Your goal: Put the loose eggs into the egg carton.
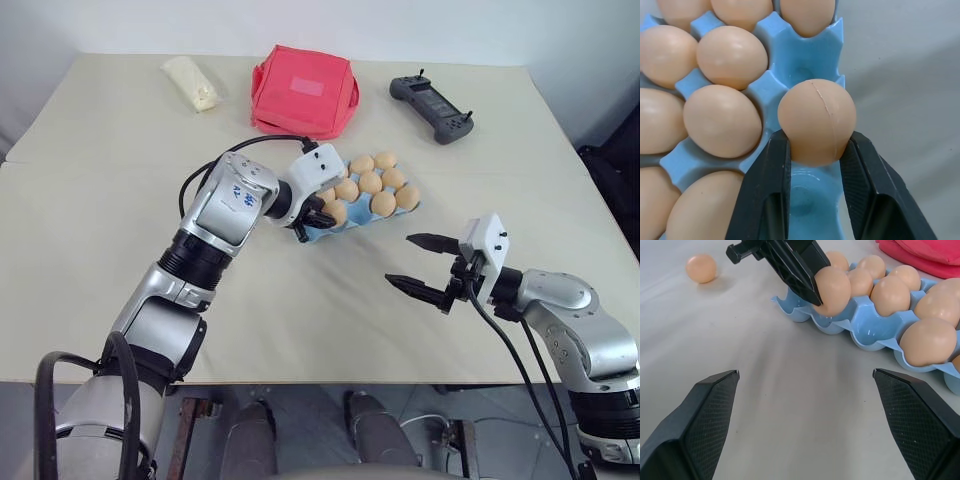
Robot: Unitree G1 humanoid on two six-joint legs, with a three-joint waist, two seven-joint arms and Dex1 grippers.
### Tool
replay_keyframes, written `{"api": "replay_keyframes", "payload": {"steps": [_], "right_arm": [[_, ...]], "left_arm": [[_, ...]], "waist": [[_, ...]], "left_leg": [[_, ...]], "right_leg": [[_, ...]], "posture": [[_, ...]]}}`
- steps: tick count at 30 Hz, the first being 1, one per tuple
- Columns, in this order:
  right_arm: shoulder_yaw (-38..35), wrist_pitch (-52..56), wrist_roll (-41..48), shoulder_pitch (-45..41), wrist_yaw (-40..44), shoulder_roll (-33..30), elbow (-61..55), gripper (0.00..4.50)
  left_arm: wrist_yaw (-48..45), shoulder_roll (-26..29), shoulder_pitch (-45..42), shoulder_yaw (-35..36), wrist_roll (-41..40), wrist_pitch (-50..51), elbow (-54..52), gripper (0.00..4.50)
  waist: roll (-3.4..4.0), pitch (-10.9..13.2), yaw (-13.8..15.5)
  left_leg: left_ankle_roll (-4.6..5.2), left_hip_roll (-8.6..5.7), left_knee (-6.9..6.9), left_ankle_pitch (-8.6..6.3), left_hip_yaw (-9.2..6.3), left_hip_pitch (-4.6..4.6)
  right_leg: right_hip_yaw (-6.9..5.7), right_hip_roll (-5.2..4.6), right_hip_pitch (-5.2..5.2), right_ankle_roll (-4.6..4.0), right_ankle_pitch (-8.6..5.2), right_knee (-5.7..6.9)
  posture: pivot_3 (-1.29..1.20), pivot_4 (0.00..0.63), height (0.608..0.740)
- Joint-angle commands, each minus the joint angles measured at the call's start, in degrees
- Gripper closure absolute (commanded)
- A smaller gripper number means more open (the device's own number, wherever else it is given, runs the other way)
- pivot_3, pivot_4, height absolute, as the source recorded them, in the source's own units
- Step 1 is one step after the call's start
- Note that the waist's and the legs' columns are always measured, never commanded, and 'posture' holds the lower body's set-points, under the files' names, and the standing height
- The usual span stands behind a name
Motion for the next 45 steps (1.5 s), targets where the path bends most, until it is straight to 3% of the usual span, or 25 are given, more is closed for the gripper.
{"api": "replay_keyframes", "payload": {"steps": [1, 10, 24, 34, 38, 45], "right_arm": [[-1.0, -1.3, -0.2, -0.2, 0.0, 0.0, -1.0, 0.0], [-1.2, -1.2, -0.1, 0.0, -0.1, -0.1, -1.3, 0.0], [-1.9, -0.8, 0.4, 1.1, -1.2, -0.3, -2.7, 0.0], [-1.8, -0.9, 0.4, 1.1, -1.1, -0.4, -2.7, 0.0], [-1.7, -0.8, 0.4, 0.8, -0.8, -0.6, -2.5, 0.0], [-1.9, -0.7, 0.8, 0.1, 0.1, -1.1, -2.1, 0.0]], "left_arm": [[0.0, 0.5, -0.7, 2.1, -1.4, -0.3, -3.0, 3.41], [4.5, -4.9, -3.5, 8.0, -5.4, -2.4, 0.8, 3.41], [9.5, -10.8, -5.1, 7.4, -3.4, -12.1, 16.3, 3.41], [8.2, -11.3, -4.7, 8.7, -5.2, -12.1, 15.3, 0.13], [7.8, -9.2, -3.1, 9.8, -6.0, -10.9, 11.4, 0.02], [-1.9, 0.3, 8.2, 9.8, -12.5, -3.6, -9.5, 0.02]], "waist": [[0.0, 0.0, 0.0], [0.0, 0.0, 0.2], [0.0, 0.0, 0.1], [0.0, 0.0, 0.2], [0.0, 0.0, 0.0], [0.04, 0.0, -0.1]], "left_leg": [[0.0, 0.0, 0.0, 0.0, 0.0, 0.0], [0.0, -0.01, 0.05, 0.0, -0.01, -0.01], [0.0, -0.02, 0.03, 0.0, -0.01, 0.01], [-0.01, -0.02, 0.0, 0.0, -0.01, 0.0], [-0.01, -0.02, 0.0, 0.0, -0.01, 0.0], [-0.06, 0.03, -0.13, 0.02, 0.0, 0.06]], "right_leg": [[0.0, 0.0, 0.0, 0.0, 0.0, 0.01], [0.0, 0.0, 0.02, 0.01, 0.0, 0.02], [0.01, 0.0, 0.01, 0.01, 0.01, 0.01], [0.01, 0.0, 0.01, 0.01, 0.01, -0.02], [0.01, 0.01, 0.01, 0.01, 0.01, -0.01], [0.0, 0.02, 0.0, 0.0, -0.01, 0.01]], "posture": [[0.0, 0.15, 0.74], [0.0, 0.15, 0.74], [0.0, 0.15, 0.74], [0.0, 0.15, 0.74], [0.0, 0.15, 0.74], [0.0, 0.15, 0.74]]}}
